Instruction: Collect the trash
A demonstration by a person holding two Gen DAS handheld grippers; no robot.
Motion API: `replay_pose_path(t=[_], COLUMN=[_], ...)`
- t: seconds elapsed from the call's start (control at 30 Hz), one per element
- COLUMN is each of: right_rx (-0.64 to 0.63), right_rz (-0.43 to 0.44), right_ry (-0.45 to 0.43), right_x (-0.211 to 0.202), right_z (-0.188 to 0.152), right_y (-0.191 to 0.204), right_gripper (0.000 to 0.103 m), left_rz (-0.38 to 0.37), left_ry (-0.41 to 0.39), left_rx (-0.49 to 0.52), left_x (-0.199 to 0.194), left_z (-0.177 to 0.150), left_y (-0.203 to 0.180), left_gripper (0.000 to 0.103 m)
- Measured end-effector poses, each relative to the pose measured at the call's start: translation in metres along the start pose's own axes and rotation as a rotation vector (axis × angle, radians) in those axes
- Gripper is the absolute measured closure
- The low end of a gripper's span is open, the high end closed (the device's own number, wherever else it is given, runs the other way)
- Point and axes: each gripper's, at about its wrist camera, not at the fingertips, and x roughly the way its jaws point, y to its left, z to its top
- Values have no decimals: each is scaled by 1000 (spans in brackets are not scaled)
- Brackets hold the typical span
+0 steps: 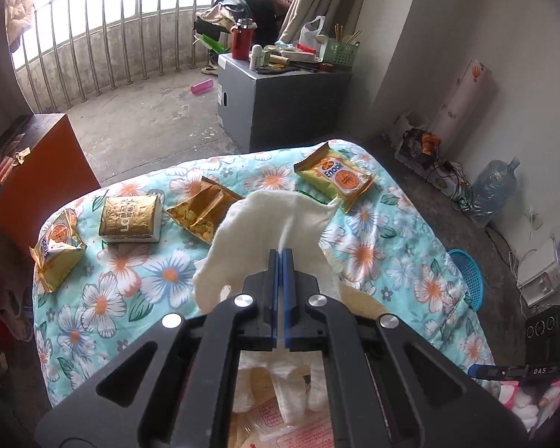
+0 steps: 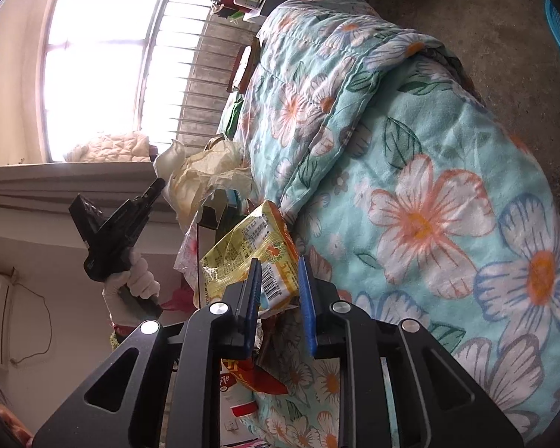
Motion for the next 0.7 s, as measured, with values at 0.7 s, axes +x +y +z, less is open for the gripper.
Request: replay_pose_path(t=[0.7], right_rx=[54], right_rz=[3], right_ry=[55], right_x=[33], right_z=[-13], right_y=[-4], right_gripper=[50], left_rz=[-205], left_ry=[-248], left_rx=[25], left_x=[-149], left_z=[-46], left_y=[-10], left_gripper=[103])
